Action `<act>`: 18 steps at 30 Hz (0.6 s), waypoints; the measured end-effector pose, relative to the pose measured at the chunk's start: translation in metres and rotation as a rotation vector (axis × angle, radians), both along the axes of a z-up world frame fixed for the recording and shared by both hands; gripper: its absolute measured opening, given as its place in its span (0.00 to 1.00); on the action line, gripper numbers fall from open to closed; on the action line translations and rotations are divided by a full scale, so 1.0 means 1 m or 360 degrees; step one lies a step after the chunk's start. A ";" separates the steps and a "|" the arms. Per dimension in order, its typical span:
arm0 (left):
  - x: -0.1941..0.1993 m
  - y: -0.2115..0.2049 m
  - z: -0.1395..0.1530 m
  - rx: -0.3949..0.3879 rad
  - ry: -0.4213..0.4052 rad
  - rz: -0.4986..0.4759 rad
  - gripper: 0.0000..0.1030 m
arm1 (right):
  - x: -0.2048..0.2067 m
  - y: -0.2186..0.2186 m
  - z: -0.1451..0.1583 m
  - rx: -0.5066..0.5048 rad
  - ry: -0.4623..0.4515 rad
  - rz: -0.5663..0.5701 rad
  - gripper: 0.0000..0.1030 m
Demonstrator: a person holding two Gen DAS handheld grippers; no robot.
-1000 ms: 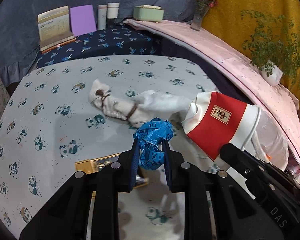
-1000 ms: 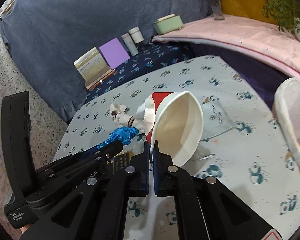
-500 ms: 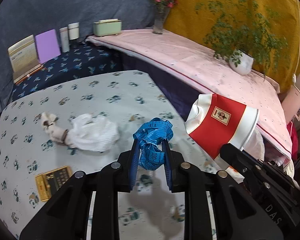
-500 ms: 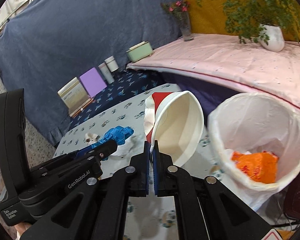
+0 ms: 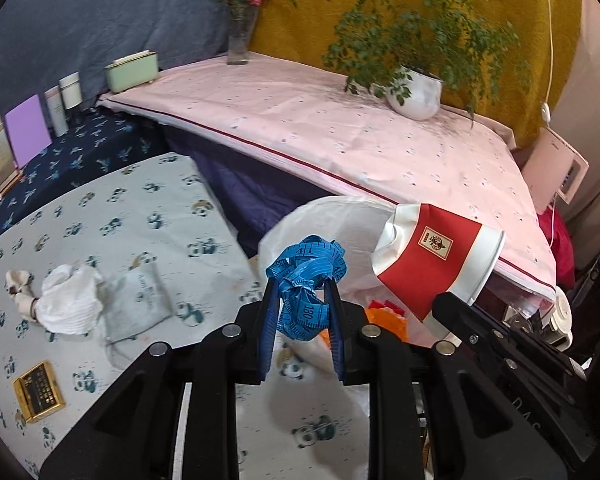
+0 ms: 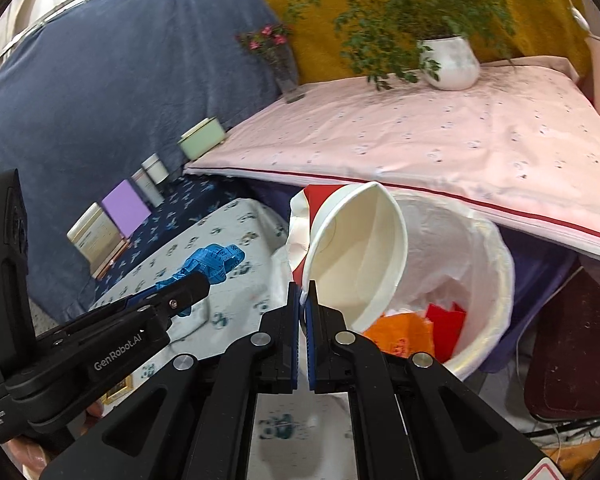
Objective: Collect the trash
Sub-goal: 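Carry the blue glove and red cup over the bin and release both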
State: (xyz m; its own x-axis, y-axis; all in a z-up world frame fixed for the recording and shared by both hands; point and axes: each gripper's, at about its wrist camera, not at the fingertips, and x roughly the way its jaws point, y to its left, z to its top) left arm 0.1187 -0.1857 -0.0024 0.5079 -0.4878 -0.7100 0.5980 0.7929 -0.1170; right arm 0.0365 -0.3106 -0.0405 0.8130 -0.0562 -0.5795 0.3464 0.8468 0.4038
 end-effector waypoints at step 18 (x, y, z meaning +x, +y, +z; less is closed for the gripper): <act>0.005 -0.036 -0.018 0.0038 0.0026 -0.0052 0.31 | -0.003 -0.032 -0.021 0.0061 0.0033 -0.0082 0.11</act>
